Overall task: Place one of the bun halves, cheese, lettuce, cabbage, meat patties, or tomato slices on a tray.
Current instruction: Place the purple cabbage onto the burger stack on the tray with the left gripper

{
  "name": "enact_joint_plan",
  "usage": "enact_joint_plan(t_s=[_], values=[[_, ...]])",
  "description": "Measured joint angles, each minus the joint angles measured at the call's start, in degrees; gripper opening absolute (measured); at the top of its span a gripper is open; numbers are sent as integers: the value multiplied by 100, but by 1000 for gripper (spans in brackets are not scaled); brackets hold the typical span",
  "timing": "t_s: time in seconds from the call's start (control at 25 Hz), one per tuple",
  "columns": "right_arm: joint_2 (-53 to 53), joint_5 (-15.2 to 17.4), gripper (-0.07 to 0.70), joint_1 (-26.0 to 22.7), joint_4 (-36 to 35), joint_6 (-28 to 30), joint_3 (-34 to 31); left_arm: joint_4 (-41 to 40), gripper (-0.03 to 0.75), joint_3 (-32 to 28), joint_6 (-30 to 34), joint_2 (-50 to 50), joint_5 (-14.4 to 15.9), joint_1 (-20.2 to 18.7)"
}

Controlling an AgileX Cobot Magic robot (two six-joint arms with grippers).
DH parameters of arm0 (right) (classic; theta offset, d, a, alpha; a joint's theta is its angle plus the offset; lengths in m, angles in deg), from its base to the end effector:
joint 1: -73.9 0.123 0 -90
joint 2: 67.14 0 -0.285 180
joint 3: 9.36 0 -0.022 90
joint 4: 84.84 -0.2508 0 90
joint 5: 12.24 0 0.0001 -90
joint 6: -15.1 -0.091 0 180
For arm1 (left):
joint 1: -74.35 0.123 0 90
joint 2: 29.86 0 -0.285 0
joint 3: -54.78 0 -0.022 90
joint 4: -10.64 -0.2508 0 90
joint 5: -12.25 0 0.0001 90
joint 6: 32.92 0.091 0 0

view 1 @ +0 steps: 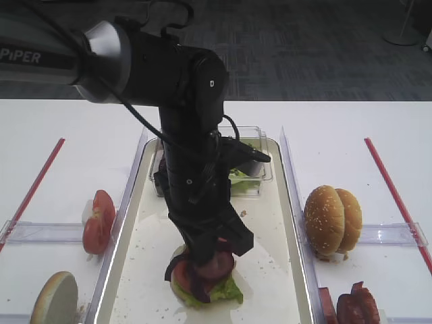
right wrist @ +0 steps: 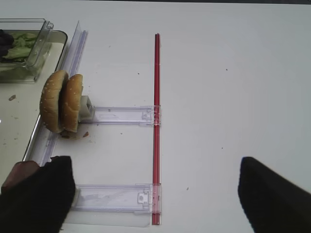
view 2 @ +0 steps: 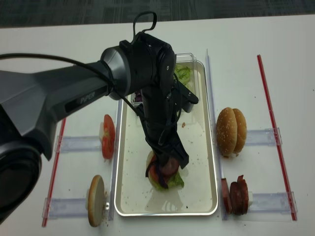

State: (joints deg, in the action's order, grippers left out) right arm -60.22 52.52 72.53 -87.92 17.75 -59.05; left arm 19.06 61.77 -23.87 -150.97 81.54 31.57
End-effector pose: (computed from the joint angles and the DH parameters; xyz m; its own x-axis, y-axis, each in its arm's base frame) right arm -0.0079 0.0046 0.2664 -0.5194 -0.0109 -0.8545 -0.0297 0.9995 0.0054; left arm 0.2704 -0.2672 0.1946 -0.6584 0.7516 0.0412 0.7407 0.6567 -0.1419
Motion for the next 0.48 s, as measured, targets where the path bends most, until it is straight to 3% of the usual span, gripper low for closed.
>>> enact_joint_plan(t_s=[0.48], values=[[0, 0, 691, 0, 5, 0, 0, 130, 32, 0, 47, 0, 0, 0]])
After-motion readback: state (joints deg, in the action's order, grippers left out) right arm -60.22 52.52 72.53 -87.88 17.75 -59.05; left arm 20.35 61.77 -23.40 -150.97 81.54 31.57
